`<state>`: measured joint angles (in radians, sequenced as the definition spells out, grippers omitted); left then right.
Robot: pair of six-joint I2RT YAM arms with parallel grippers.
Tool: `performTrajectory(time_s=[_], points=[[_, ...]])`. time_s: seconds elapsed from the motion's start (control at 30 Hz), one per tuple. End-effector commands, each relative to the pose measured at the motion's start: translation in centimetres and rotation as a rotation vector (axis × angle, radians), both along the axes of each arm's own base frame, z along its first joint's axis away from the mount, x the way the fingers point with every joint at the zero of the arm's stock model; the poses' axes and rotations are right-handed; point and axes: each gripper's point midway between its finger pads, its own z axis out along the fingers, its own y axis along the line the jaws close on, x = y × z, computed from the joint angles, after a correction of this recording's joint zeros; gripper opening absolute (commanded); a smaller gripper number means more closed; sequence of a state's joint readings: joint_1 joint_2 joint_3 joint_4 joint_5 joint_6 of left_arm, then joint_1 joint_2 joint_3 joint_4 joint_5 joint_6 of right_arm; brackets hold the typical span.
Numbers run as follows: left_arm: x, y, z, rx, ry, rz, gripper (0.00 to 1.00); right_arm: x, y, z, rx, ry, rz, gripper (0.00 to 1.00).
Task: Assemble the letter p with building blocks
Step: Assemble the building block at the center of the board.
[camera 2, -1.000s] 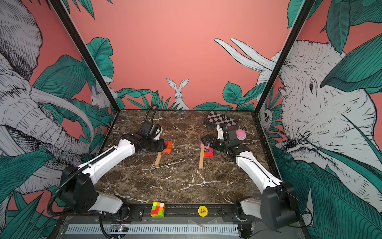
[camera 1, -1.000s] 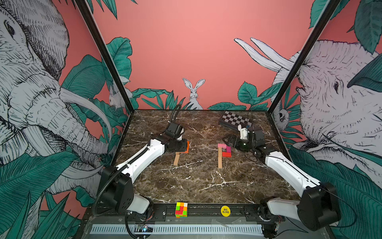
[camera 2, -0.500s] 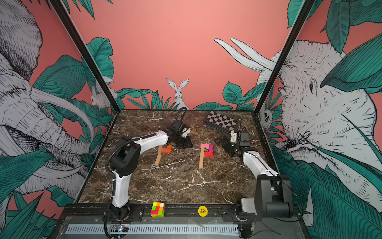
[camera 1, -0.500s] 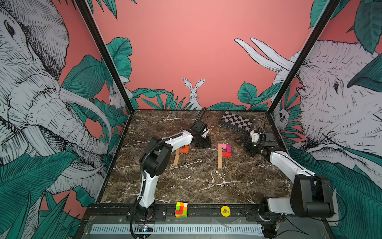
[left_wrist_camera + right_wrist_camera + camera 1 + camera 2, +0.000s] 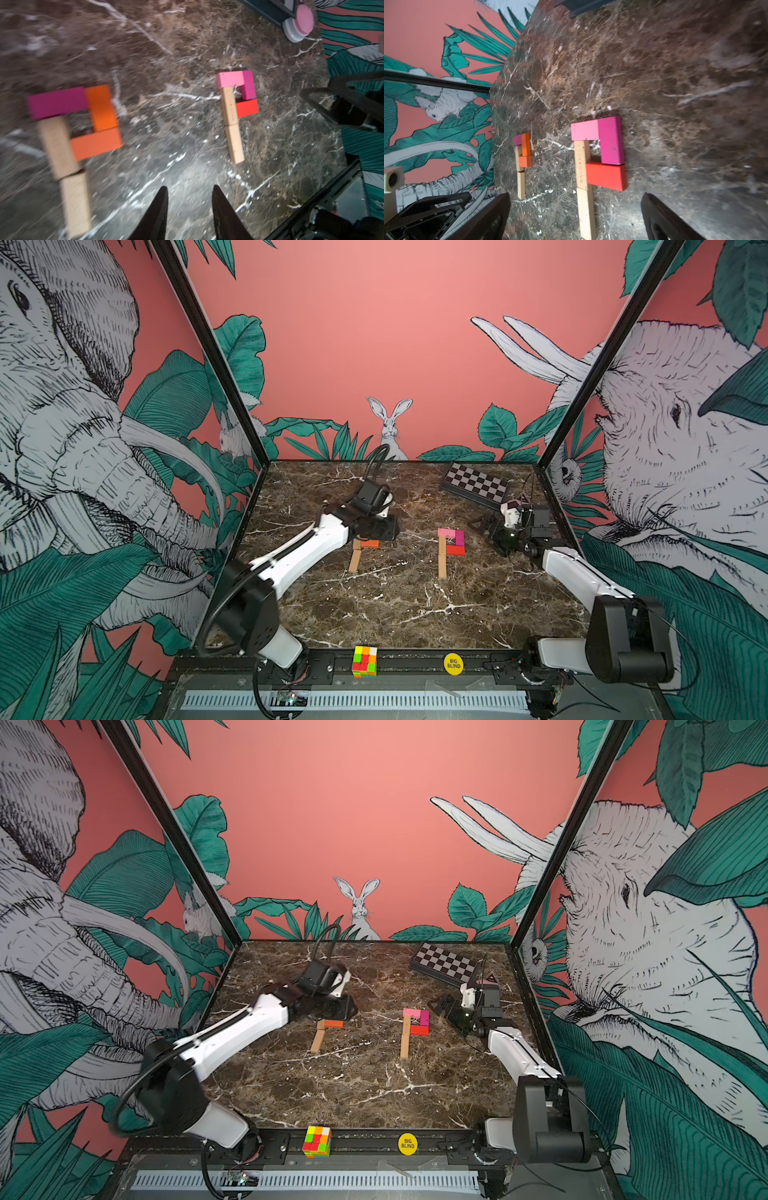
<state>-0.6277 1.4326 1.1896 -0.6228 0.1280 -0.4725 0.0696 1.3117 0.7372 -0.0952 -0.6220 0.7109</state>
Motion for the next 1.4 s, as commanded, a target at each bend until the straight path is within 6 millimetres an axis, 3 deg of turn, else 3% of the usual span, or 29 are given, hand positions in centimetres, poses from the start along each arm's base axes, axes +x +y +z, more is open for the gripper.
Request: performTrajectory(time_s=[0.0, 0.1, 0.33, 0.63, 1.0, 1.37], points=[[-3.7, 7.0, -5.5, 0.213, 0.134, 0.107, 0.43, -0.5, 3.0, 2.4, -0.011, -0.064, 0.076, 0.99], [-4.9, 9.2, -6.9, 0.156, 0.184, 0.172, 0.42, -1.2, 6.2, 2.2, -0.022, -0.059, 0.141, 0.98], [-4.9, 9.9, -8.8, 0.257, 0.243, 0.102, 0.48, -1.7, 10.4, 1.1, 0.033, -0.032, 0.209, 0.96], [-3.3, 9.4, -12.0, 0.315, 0.293, 0.098, 0.45, -2.2, 10.6, 1.7, 0.035, -0.035, 0.225, 0.96], [-1.9, 9.5, -13.5, 0.365, 0.293, 0.105, 0.45, -2.3, 10.8, 1.8, 0.042, -0.028, 0.233, 0.96], [-2.0, 9.0, -14.9, 0.386, 0.328, 0.111, 0.38, -2.2, 11.0, 2.1, 0.043, -0.028, 0.241, 0.96]])
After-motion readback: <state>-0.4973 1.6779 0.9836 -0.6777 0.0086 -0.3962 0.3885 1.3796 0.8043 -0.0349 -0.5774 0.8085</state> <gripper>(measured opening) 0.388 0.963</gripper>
